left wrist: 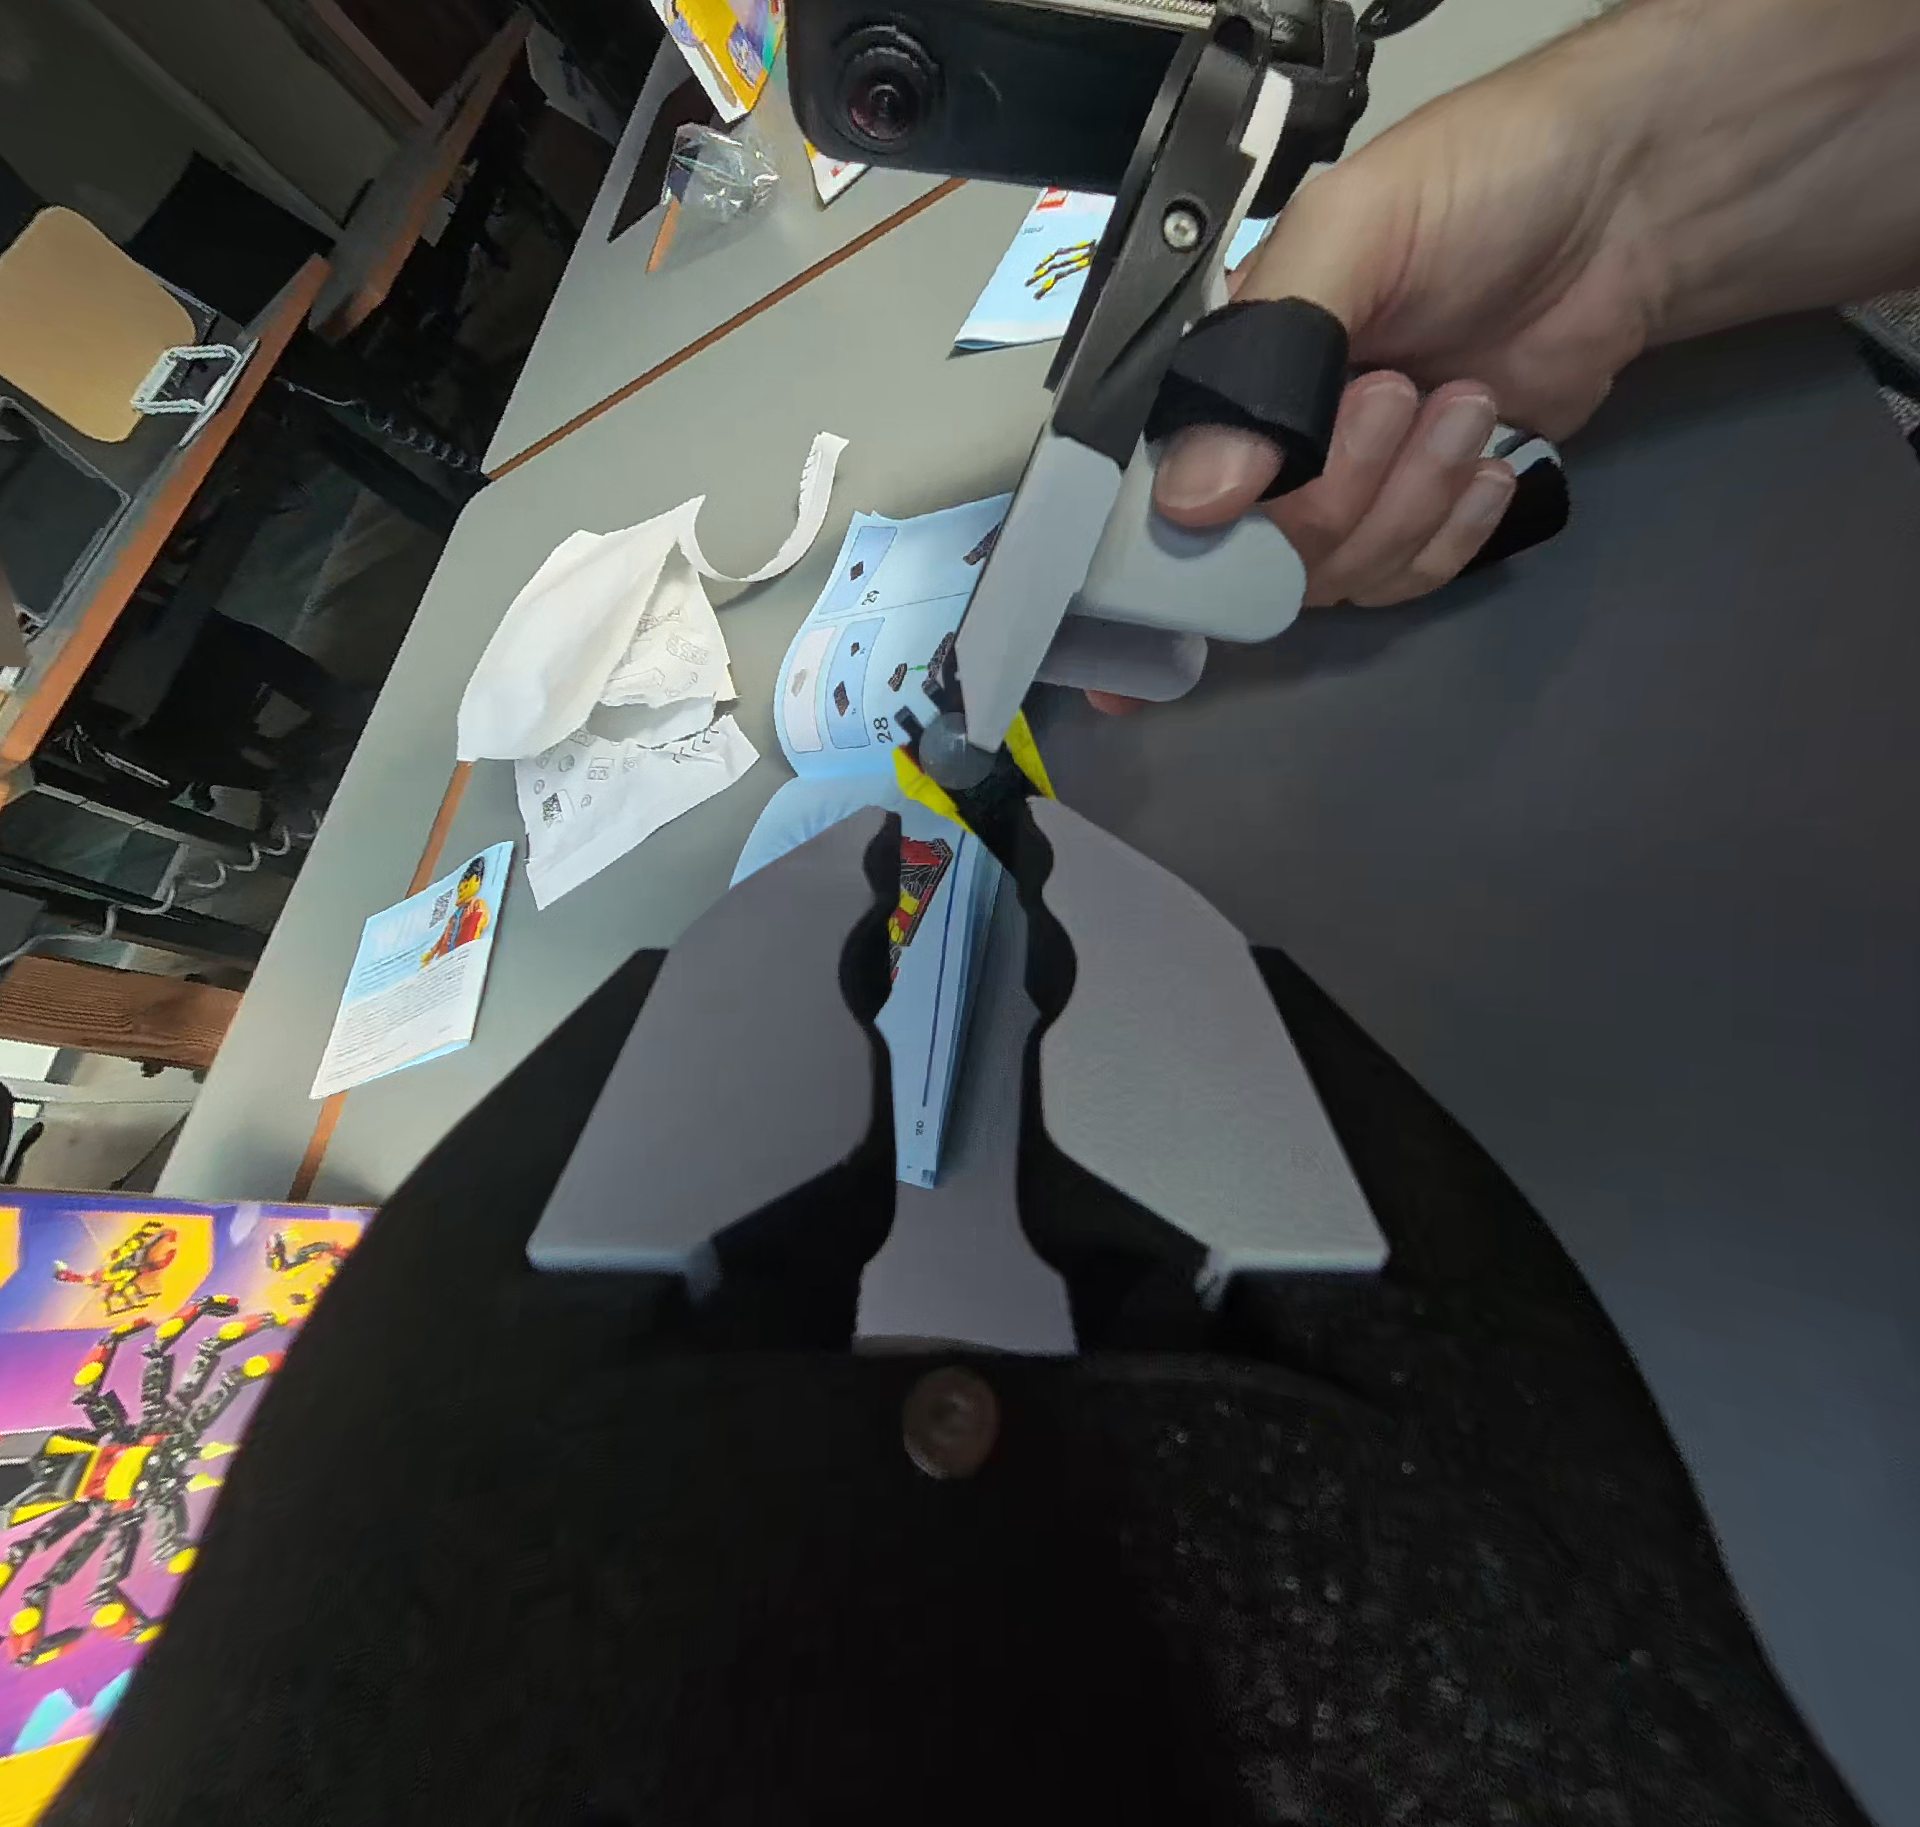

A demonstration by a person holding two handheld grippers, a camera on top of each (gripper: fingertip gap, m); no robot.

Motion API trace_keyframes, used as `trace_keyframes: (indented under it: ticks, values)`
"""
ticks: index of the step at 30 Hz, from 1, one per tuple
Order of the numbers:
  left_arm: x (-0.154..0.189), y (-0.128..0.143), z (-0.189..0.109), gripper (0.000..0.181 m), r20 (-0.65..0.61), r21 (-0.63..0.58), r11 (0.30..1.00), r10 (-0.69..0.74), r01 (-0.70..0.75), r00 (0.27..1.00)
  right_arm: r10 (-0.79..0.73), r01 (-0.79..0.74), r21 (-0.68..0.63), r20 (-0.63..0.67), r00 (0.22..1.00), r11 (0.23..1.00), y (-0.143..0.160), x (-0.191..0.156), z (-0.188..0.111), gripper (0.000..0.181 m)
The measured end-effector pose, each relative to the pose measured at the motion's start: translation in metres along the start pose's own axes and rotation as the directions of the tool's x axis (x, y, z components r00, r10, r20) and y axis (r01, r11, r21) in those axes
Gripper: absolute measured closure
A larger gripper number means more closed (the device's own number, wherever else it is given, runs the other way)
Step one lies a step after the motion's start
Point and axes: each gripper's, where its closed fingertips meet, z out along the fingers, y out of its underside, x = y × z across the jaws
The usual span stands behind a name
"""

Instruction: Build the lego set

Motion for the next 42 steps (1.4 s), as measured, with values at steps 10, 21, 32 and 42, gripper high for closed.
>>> trace_keyframes:
  ticks: [10, 21, 32, 42]
  values:
    - [0.011, -0.025, -0.039, 0.148, -0.597, 0.097, 0.732, -0.499, 0.674, 0.628, -0.415, 0.457, -0.024, 0.38, 0.827, 0.889, -0.01, -0.064, -0.007, 0.166]
    - [0.0, -0.015, -0.041, 0.166, -0.454, 0.151, 0.772, -0.501, 0.618, 0.737, -0.571, 0.684, -0.13, 0.452, 0.685, 0.717, -0.036, -0.079, 0.037, 0.151]
    - [-0.008, 0.024, -0.033, 0.168, 0.379, 0.048, 0.95, -0.302, 0.308, 0.874, -0.395, 0.455, 0.161, -0.302, 0.867, 0.876, -0.01, -0.062, 0.019, 0.148]
    - [0.0, 0.002, -0.037, 0.169, 0.475, 0.133, 0.969, -0.248, 0.21, 0.844, -0.28, 0.334, 0.295, -0.21, 0.937, 0.895, -0.014, -0.062, 0.025, 0.161]
